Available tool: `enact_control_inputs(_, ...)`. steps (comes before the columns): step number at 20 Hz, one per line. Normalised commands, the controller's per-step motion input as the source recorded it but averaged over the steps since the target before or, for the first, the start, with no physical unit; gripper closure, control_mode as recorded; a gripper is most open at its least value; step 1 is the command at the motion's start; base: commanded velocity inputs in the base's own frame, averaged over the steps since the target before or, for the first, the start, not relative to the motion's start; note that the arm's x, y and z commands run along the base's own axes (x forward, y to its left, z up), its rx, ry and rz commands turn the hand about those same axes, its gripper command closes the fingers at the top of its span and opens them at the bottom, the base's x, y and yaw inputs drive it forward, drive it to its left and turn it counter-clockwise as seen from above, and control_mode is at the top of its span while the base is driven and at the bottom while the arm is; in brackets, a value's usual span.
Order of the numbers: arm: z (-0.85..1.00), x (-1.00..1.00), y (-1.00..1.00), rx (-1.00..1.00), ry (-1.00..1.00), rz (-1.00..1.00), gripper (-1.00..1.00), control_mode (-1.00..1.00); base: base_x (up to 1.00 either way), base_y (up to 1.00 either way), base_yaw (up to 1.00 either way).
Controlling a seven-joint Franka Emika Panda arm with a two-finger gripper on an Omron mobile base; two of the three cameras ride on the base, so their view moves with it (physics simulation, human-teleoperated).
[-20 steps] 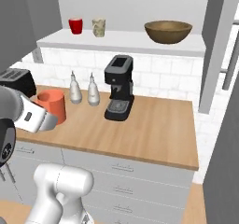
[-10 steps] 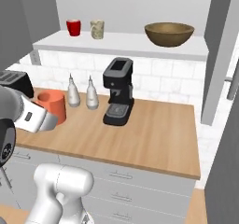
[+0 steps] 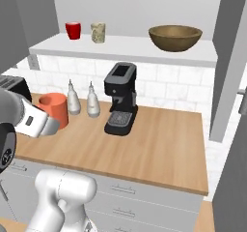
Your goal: Gather all objects into one cabinet and sort the glasses and bowls to opposite sides.
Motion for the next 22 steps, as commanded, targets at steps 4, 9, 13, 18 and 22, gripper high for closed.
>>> enact_control_inputs(4, 0.00, 0.00, 0.00, 0.00, 0.00, 0.00, 1.00, 1.00, 0.46, 0.00, 0.00)
enact_control_inputs(9, 0.00, 0.00, 0.00, 0.00, 0.00, 0.00, 1.00, 1.00, 0.19, 0.00, 0.00)
enact_control_inputs(13, 0.00, 0.00, 0.00, 0.00, 0.00, 0.00, 1.00, 1.00, 0.06, 0.00, 0.00)
enact_control_inputs(18, 0.24, -0.16, 0.00, 0.01, 0.00, 0.03, 1.00, -1.00, 0.00, 0.00, 0.00)
enact_control_inputs(22, 0.45, -0.18, 0.00, 0.01, 0.00, 0.05, 1.00, -1.00, 0.00, 0.00, 0.00)
